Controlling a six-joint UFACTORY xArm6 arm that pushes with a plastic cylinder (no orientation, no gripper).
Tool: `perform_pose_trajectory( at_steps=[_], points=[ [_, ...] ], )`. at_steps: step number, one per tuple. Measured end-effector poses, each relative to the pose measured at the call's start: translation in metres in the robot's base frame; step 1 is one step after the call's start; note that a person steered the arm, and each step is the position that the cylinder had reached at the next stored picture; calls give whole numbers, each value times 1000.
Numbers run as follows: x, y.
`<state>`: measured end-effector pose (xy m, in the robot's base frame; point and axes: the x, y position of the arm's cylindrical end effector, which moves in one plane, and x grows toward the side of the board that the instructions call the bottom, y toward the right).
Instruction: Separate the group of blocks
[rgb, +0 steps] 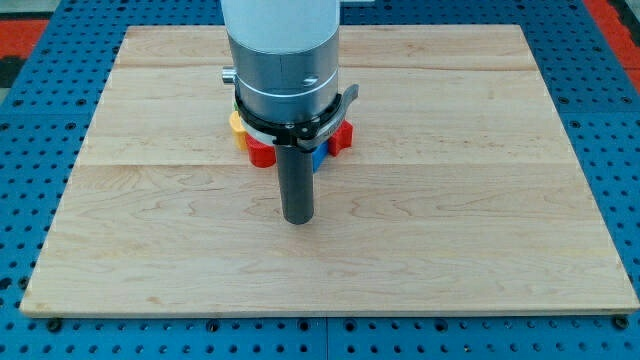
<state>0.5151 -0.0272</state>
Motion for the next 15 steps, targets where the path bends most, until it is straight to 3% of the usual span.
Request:
perform_pose_trajectory(
  at_steps=[4,5,7,8,9,12,15],
  points=[
    [-3,7],
    [-36,-6],
    [-57,-126],
    [-93,-146],
    [-129,-116],
    [-132,1],
    [-179,23]
  ],
)
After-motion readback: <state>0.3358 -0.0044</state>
